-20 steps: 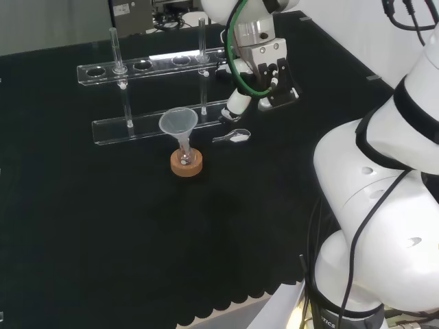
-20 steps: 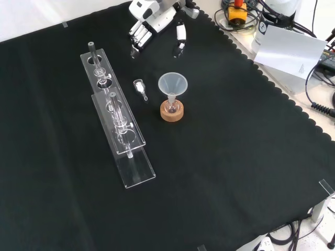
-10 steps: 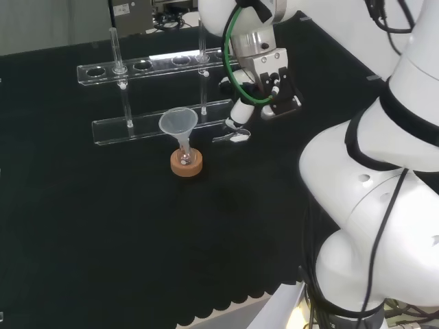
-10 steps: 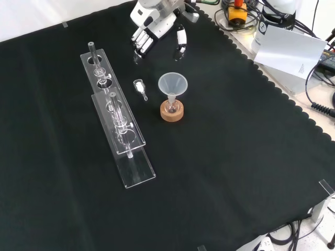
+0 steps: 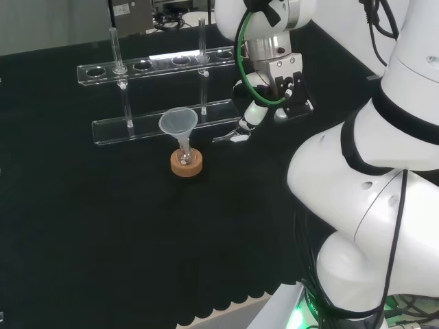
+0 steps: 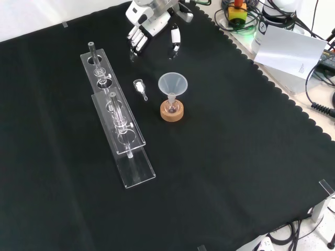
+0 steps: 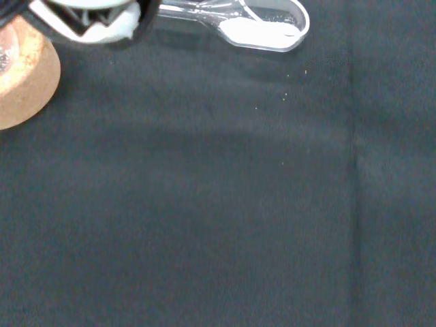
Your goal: Pick up the weighing funnel.
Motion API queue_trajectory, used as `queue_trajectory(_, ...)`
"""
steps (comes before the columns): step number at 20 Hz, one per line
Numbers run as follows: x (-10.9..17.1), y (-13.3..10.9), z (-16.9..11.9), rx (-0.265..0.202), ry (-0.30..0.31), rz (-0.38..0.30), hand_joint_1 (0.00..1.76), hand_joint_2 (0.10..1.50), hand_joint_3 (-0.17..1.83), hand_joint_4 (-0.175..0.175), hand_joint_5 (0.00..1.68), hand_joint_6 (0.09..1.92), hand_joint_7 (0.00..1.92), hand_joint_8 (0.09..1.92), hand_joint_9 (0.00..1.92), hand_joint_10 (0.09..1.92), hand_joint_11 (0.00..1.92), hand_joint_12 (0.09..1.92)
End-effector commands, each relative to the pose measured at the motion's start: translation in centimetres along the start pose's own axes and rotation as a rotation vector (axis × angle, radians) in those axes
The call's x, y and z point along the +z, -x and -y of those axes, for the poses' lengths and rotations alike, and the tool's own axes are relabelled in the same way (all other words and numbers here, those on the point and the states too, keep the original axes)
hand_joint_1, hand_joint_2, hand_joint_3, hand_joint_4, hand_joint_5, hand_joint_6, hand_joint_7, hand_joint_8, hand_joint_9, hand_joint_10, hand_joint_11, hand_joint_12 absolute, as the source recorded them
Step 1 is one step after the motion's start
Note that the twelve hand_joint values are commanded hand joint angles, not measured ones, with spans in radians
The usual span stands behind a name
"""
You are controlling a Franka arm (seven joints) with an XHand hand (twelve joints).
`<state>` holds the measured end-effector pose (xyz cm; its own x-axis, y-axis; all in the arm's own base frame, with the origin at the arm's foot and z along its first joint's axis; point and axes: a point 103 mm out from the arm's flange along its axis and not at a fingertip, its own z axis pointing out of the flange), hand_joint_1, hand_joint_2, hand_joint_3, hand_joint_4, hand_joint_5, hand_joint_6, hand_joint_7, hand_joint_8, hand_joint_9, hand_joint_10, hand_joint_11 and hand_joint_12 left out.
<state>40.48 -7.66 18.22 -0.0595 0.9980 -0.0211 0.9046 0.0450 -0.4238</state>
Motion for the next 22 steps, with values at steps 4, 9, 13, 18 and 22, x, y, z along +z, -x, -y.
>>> queue_trajectory(4, 1.2, 1.0, -2.5, -0.059, 0.056, -0.045, 0.82, 0.61, 0.61, -0.056, 0.38, 0.09, 0.18, 0.67, 0.31, 0.72, 0.18, 1.40)
queue_trajectory(9, 1.3, 1.3, -2.9, -0.063, 0.055, -0.053, 0.82, 0.61, 0.62, -0.056, 0.39, 0.09, 0.19, 0.67, 0.33, 0.70, 0.19, 1.38)
queue_trajectory(13, 2.2, 1.4, -4.0, -0.070, 0.046, -0.057, 0.83, 0.61, 0.62, -0.056, 0.41, 0.09, 0.21, 0.68, 0.34, 0.70, 0.20, 1.38)
queue_trajectory(18, 3.4, 1.7, -5.1, -0.077, 0.037, -0.067, 0.84, 0.61, 0.63, -0.053, 0.43, 0.09, 0.23, 0.68, 0.36, 0.70, 0.22, 1.38)
queue_trajectory(22, 4.2, 2.0, -6.2, -0.080, 0.026, -0.074, 0.84, 0.61, 0.63, -0.052, 0.44, 0.09, 0.24, 0.68, 0.37, 0.68, 0.22, 1.37)
